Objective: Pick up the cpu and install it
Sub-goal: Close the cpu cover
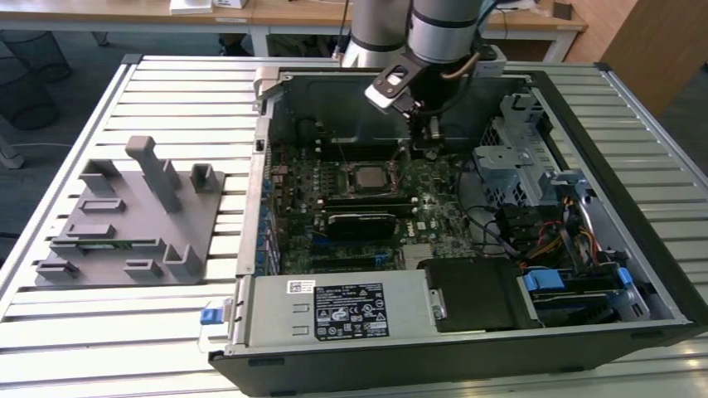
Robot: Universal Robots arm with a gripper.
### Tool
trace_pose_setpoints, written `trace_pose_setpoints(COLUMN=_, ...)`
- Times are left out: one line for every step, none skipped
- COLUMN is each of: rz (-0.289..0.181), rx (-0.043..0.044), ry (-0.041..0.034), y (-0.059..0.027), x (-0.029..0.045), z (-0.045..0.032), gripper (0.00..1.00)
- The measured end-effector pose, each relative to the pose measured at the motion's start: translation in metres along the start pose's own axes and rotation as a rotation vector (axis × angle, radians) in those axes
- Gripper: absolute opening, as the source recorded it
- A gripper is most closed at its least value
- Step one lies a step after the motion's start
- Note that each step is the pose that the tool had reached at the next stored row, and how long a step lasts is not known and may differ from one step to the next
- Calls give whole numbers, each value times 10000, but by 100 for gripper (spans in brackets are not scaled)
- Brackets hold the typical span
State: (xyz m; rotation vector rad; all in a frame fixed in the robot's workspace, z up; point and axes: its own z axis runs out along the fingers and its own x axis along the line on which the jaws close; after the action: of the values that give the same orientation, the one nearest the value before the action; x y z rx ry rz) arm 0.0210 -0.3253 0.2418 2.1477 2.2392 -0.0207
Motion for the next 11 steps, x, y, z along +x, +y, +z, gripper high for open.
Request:
trace_pose_setpoints(rz=0, rx=0, ry=0, y=-7, x=0, z=0, gripper=11)
trace_pose_setpoints(rz=0, rx=0, ry=0, y=-15, x=1, z=1, gripper=11)
trace_pose_setpoints(rz=1, rx=0, ry=0, y=-23, x=1, z=1, gripper=11)
trace_pose_setpoints(rz=1, rx=0, ry=1, y=-32, x=2, z=1, gripper=11)
trace_pose_setpoints(rz=0, rx=0, ry=-1, y=-41, x=2, z=1, gripper=11)
trace_pose_setpoints(rz=0, rx=0, ry=0, y=-51, x=2, z=2, gripper=11)
trace_pose_setpoints(rz=0, rx=0, ry=0, y=-60, x=3, z=2, gripper=11)
trace_pose_setpoints(rz=1, rx=0, ry=0, y=-70, x=3, z=2, gripper=11)
trace_pose_setpoints(rz=0, rx=0, ry=0, y=-78, x=3, z=2, gripper=11)
trace_pose_setpoints(rz=0, rx=0, ry=0, y=-85, x=4, z=2, gripper=11)
trace_pose_setpoints(rz=1, rx=0, ry=0, y=-92, x=4, z=2, gripper=11)
